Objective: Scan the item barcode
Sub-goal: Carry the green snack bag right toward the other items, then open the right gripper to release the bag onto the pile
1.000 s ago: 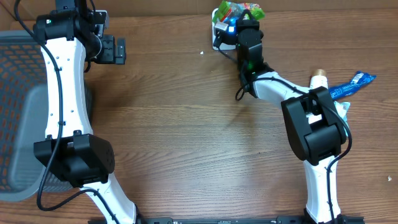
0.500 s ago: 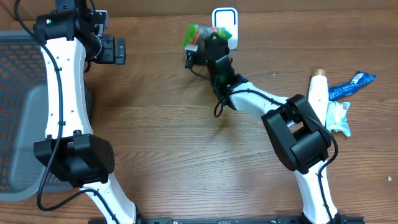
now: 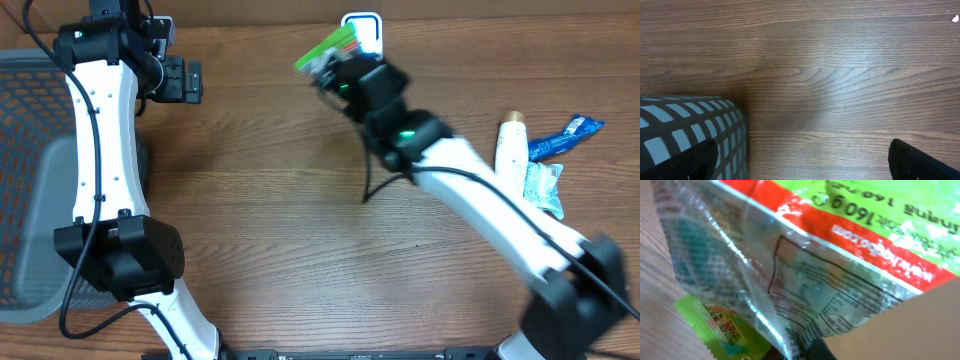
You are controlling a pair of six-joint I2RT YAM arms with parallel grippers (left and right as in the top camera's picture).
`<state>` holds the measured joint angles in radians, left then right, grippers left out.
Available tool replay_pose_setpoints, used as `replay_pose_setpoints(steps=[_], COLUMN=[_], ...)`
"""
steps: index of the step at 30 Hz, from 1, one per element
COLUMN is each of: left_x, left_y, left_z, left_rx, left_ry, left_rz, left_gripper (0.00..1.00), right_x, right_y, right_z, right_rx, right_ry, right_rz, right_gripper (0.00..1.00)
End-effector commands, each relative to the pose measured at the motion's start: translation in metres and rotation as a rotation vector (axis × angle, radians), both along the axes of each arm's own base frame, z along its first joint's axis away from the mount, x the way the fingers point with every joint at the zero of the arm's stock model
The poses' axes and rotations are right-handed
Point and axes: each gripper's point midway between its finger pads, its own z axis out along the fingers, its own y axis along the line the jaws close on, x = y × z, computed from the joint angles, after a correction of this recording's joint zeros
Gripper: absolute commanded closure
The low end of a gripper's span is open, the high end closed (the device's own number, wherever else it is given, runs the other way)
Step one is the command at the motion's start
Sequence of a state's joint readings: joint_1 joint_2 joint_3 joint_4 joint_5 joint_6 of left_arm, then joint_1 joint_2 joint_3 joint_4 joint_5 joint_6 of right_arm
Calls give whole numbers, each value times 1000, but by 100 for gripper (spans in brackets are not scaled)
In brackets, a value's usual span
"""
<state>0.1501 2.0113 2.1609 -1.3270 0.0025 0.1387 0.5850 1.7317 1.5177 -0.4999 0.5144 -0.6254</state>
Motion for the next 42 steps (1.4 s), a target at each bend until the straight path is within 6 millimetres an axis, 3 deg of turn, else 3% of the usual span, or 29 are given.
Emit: replay_pose_setpoints(steps=[1, 6, 7, 8, 10, 15, 16, 17, 18, 20, 23, 27, 30, 32, 33, 34, 37, 42], left_x=[-2, -2, -2, -2, -2, -2, -2, -2, -2, -2, -2, -2, -2, -2, -2, -2, -2, -2], left_y=[-4, -4, -3, -4, -4, -4, -4, -4, -4, -4, -4, -4, -4, -4, -4, -4, -4, -4], left_z=[21, 21, 21, 21, 21, 21, 21, 21, 21, 21, 21, 21, 21, 21, 21, 21, 21, 21], left_rx=[18, 18, 18, 18, 18, 18, 18, 18, 18, 18, 18, 18, 18, 18, 18, 18, 18, 18], left_ry=[-49, -49, -49, -49, -49, -49, -49, -49, -49, -49, -49, -49, -49, -49, -49, -49, -49, -49], left_rz=[-23, -23, -23, -23, -23, -23, -23, -23, -23, -23, -23, -23, -23, -23, -23, -23, -23, -23], left_gripper=[1, 0, 0, 0, 0, 0, 0, 0, 0, 0, 0, 0, 0, 0, 0, 0, 0, 0], right_x=[-9, -36, -46, -51, -62, -81, -85, -89, -95, -100, -104, -107, -115, -126, -132, -138, -160, -177], right_y=[-66, -158, -189, -204, -227, -259, -264, -268, -269, -268, -265, -253, -226, -201, -186, -172, -135, -116], right_z=[23, -19, -37, -46, -66, -97, -100, -101, -101, -99, -83, -39, 11, 42, 56, 66, 94, 108], right_rx=[428, 665, 748, 790, 890, 1065, 1099, 1129, 1160, 1219, 1250, 1247, 1260, 1282, 1309, 1334, 1414, 1411], right_ry=[20, 217, 275, 307, 393, 529, 548, 570, 599, 642, 655, 602, 570, 563, 572, 584, 634, 638], right_rz=[-380, -794, -946, -1015, -1120, -1222, -1237, -1250, -1262, -1265, -1216, -1095, -911, -796, -736, -680, -561, -492], right_gripper=[96, 96, 96, 96, 96, 94, 84, 56, 46, 36, 34, 33, 27, 15, 2, 0, 0, 0])
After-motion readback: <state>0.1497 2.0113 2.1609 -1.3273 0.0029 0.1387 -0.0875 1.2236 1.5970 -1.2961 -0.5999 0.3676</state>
